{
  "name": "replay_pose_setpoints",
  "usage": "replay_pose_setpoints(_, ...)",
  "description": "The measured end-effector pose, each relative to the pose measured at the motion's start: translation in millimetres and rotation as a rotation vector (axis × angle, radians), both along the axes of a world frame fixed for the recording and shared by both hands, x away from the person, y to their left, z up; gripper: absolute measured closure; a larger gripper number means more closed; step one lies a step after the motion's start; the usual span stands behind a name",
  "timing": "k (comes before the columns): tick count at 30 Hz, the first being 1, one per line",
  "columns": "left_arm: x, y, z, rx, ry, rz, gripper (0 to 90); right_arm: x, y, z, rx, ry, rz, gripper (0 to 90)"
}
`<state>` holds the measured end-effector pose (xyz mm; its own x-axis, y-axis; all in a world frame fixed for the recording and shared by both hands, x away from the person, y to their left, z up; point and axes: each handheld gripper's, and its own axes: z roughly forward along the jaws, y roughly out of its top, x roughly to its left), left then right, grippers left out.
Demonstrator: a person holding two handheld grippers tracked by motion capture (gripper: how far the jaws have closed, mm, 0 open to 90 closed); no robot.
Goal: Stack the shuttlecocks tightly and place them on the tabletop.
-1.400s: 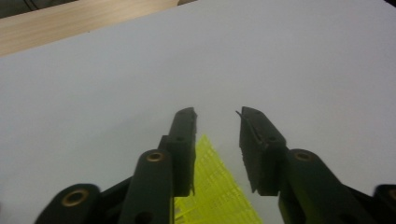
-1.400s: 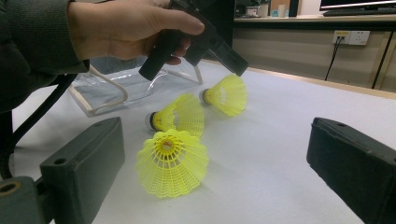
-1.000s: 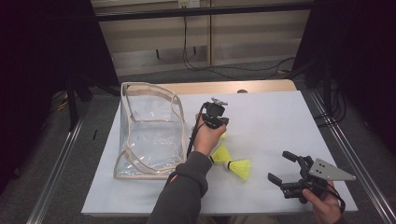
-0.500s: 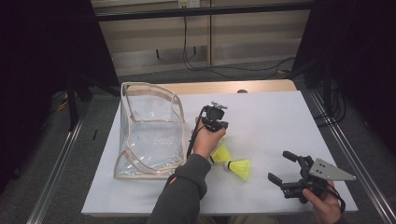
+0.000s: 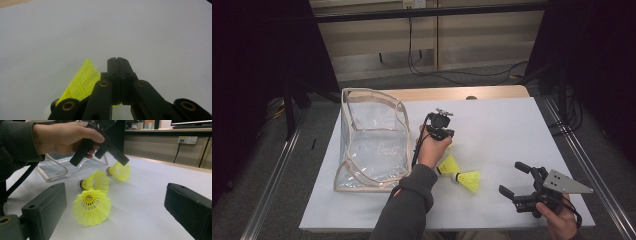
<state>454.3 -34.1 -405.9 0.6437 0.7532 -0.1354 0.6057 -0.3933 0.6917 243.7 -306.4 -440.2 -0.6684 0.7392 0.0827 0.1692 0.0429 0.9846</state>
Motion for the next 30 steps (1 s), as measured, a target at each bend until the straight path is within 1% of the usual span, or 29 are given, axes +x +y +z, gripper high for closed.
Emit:
replay_pose_setpoints(3, 0.6, 0.6, 0.2, -0.007, -0.004, 0.014, 88.3, -0.1, 0.0, 0.0, 0.002, -0.001, -0.003, 3.8)
replay_pose_setpoints(7, 0.9, 1.5, 1.1, -0.007, -0.011, 0.017, 86.5, -0.1, 0.0, 0.0, 0.001, -0.002, -0.002, 3.8)
replay_pose_setpoints(13, 0.7, 2.0, 2.1, -0.022, -0.007, 0.023, 82.4, -0.2, -0.1, 0.1, 0.002, -0.001, -0.001, 3.8)
replay_pose_setpoints(21, -0.1, 1.4, 2.8, -0.021, -0.012, 0.022, 80.9, -0.2, -0.2, 0.0, 0.001, 0.004, -0.001, 3.8)
replay_pose_setpoints(23, -0.1, 1.4, 2.8, -0.023, -0.012, 0.023, 80.6, 0.0, 0.0, 0.1, 0.0, -0.003, -0.001, 3.8)
replay_pose_setpoints(30, -0.3, 1.2, 2.8, -0.022, -0.012, 0.025, 79.8, -0.1, 0.0, 0.1, 0.001, 0.0, -0.002, 3.8)
